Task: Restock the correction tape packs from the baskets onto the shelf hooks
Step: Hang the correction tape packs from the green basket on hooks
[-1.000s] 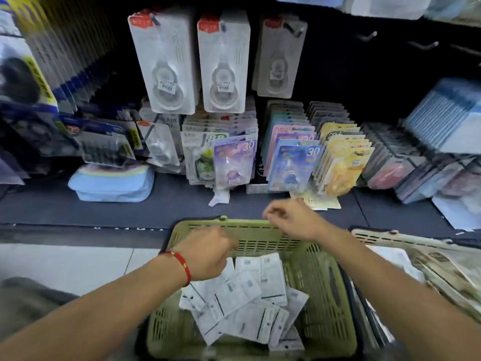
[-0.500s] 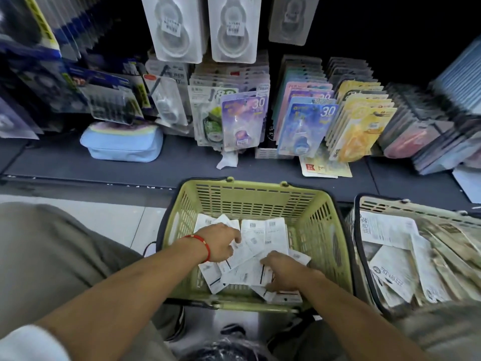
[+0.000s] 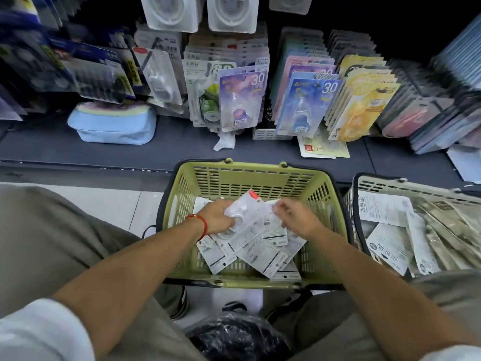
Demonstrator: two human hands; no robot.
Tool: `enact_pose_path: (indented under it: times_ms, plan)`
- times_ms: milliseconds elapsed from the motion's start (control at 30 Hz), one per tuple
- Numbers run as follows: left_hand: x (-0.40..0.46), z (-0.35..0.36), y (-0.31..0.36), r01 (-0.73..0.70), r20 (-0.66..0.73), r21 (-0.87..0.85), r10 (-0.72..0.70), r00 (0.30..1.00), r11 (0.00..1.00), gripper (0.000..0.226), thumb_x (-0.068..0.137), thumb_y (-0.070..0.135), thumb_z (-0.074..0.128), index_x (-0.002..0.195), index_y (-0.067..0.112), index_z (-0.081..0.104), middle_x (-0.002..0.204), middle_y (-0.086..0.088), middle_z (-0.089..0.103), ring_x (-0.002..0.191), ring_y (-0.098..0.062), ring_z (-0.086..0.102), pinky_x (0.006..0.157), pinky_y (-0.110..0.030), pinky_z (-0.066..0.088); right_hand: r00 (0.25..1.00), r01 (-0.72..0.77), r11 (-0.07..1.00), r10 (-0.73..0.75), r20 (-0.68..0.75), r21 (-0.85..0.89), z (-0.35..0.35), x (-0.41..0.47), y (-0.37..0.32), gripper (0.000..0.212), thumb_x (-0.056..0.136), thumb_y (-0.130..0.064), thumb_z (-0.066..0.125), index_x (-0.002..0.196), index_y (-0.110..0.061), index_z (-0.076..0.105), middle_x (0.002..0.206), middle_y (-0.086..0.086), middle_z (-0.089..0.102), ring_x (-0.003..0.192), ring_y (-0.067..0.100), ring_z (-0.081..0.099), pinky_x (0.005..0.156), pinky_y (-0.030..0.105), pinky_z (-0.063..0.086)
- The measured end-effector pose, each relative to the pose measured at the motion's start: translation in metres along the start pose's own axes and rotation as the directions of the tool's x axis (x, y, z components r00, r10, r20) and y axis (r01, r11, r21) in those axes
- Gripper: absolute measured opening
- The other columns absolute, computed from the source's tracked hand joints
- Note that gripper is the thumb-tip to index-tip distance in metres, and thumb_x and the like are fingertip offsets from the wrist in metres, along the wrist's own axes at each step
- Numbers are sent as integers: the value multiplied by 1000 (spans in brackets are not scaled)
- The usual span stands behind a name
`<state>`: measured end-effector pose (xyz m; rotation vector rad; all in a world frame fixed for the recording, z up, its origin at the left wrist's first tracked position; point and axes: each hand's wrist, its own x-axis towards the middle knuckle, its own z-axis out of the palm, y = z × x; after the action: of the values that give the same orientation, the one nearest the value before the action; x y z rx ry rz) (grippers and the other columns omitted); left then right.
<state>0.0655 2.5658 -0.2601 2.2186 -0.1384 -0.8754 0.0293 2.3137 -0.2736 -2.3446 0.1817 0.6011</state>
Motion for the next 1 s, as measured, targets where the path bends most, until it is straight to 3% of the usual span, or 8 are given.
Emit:
enact_pose_path:
  times_ms: [100,267,367,533,633,767,867,1000]
  plan:
    - [-1,-9,-11,80,-45,-118,-85,995,990,36,97,8,67,132,14,66,117,-10,72,103,-27,68,79,-30,55,921,4,915,153,357,-404,34,-14,23,50,103,-25,66,151,-27,53,160,2,49,144,24,48,119,40,39]
    - [-3,-10,-10,131,-30,-248,-143,989,960,36,99,8,63,133,19,65,122,-13,73,112,-33,69,99,-50,57,892,105,890,113,437,-443,49,-17,24,39,102,-25,67,140,-17,66,145,12,62,137,34,55,115,47,44]
    - [-2,-11,-9,130,-41,-303,-149,988,944,35,102,14,60,135,25,61,125,-10,70,114,-33,67,96,-49,58,910,122,954,3,414,-275,30,-13,9,32,104,-31,65,135,-24,71,143,1,66,130,22,61,116,42,44]
    - [-3,-6,-3,116,-52,-332,-141,989,936,37,103,25,60,140,26,60,134,-6,68,119,-29,65,102,-42,54,987,132,986,-140,81,98,-13,6,-12,32,110,-27,54,80,-22,66,75,-5,69,68,18,74,53,21,47]
    - [-7,2,0,198,141,-508,-146,979,838,33,103,42,62,132,25,63,126,-9,73,111,-33,73,93,-56,60,992,109,932,-122,17,347,-13,7,-17,29,111,-19,53,87,-18,69,73,-5,75,60,16,75,44,18,48]
    - [-7,6,-1,232,267,-452,-117,957,862,46,94,21,78,134,30,58,127,-4,71,109,-26,72,81,-50,65,993,-11,816,77,-90,578,9,13,-12,20,109,-23,56,107,-6,68,86,15,77,61,22,74,52,27,59]
    - [-5,1,-9,285,214,-443,-208,954,850,49,93,17,80,136,26,58,128,-8,71,115,-34,70,94,-62,59,998,-58,998,58,6,-26,15,12,20,16,105,-19,62,120,-17,68,113,11,74,89,21,74,74,31,60]
    - [-5,-9,-14,331,175,-497,-281,944,802,46,92,18,79,132,29,59,124,-8,72,109,-34,71,83,-53,62,903,173,727,151,401,-664,35,-4,50,53,101,-12,64,150,-29,55,151,7,51,139,30,49,114,45,44]
